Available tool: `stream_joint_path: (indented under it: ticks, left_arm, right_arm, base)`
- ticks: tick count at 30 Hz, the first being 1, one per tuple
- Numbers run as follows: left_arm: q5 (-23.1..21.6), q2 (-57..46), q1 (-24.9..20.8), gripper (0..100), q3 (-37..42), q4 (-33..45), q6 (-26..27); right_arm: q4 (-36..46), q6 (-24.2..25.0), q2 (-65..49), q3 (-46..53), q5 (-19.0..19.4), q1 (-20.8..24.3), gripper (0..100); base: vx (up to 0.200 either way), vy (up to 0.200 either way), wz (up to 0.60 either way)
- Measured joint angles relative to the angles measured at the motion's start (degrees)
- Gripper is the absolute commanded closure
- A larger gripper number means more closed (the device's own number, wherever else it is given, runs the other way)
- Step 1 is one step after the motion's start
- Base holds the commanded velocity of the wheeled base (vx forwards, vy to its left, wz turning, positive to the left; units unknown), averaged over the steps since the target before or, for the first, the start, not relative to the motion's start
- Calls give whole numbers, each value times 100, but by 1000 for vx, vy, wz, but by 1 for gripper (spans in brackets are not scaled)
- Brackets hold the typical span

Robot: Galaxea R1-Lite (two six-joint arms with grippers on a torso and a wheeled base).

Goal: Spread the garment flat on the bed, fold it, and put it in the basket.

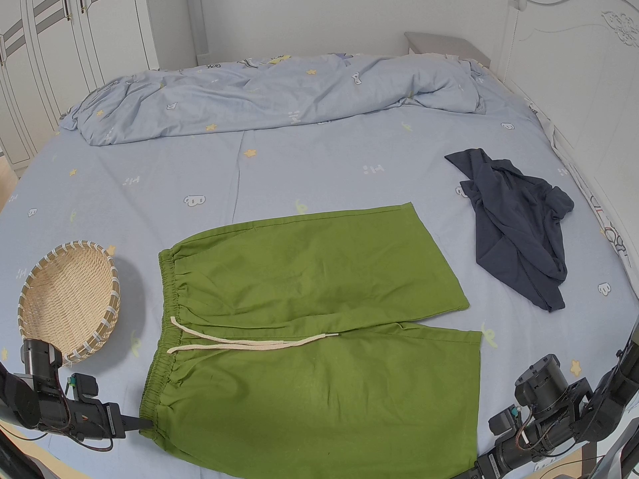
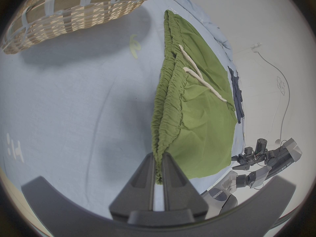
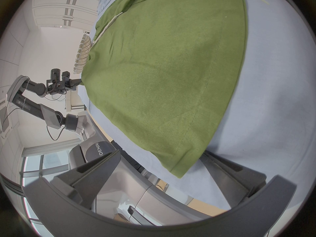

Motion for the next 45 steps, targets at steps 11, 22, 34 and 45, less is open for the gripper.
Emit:
stream_joint_path:
  ticks: [11, 22, 34, 45]
  left_arm:
    - [0, -1, -7, 100, 0, -2, 0]
    - [0, -4, 2, 100, 0, -2, 0]
    - [-2, -12, 26, 100, 1, 6, 6]
    - [-11, -150, 24, 100, 45, 6, 177]
  right_arm:
    - [-555, 22, 282, 74, 13, 139, 0]
    - [-917, -9, 557, 284, -11, 116, 100]
    - [-914, -60, 535, 612, 0, -5, 100]
    - [-757, -13, -182, 697, -318, 32, 100]
  base:
    - [0, 0, 0]
    - [0, 0, 0]
    - [0, 0, 0]
    - [0, 0, 0]
